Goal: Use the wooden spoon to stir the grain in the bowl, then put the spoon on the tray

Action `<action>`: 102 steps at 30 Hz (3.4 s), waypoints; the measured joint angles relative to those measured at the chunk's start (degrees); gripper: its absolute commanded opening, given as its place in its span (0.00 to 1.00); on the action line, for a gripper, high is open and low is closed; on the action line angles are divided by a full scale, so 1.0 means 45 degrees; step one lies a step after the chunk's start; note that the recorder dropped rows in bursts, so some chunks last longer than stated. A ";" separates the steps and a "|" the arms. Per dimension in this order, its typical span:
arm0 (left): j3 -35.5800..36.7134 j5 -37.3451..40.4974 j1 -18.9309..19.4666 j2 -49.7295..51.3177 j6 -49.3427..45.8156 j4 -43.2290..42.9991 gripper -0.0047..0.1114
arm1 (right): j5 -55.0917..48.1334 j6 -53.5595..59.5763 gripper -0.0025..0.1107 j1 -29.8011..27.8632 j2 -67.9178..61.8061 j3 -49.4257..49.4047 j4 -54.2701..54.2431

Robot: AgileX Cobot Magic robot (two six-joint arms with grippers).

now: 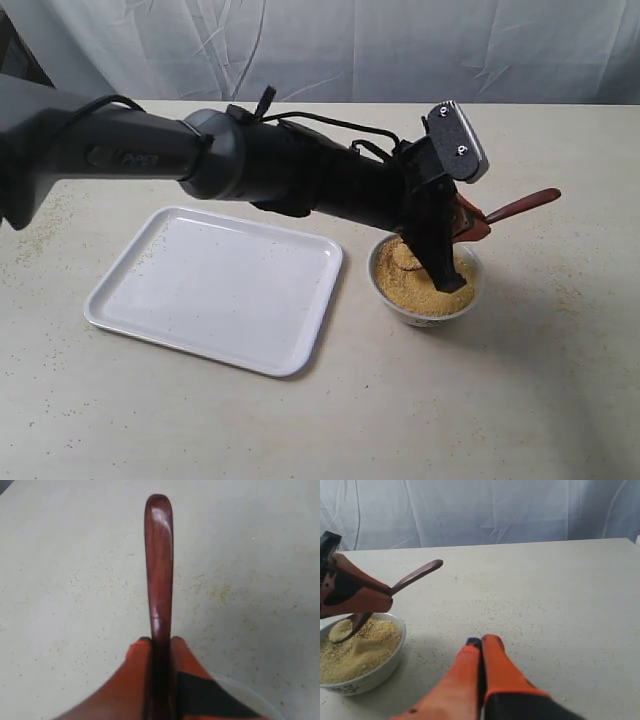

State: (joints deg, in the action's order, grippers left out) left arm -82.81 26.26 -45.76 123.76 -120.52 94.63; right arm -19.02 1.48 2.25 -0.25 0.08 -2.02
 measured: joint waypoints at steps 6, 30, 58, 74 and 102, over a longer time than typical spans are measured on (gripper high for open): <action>0.0000 -0.0174 0.0000 0.0551 0.0000 0.0001 0.04 | 0.0000 0.0000 0.02 0.0000 0.0000 0.0000 0.0000; -0.0195 0.2664 0.0000 0.0396 0.0000 0.0888 0.04 | 0.0000 0.0000 0.02 0.0000 0.0000 0.0000 0.0000; -0.0224 0.8304 0.1716 -0.0387 0.0000 0.0962 0.04 | 0.0000 0.0000 0.02 0.0000 0.0000 0.0000 0.0000; -0.0224 0.9507 0.2262 0.0523 0.0000 0.0962 0.04 | 0.0000 0.0000 0.02 0.0000 0.0000 0.0000 0.0000; -0.1641 0.3311 0.1220 0.1620 0.0000 0.0961 0.04 | 0.0000 0.0000 0.02 0.0000 0.0000 0.0000 0.0000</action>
State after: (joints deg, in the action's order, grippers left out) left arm -90.20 41.16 -40.27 131.05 -120.52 98.95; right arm -19.02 1.48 2.25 -0.25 0.08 -2.02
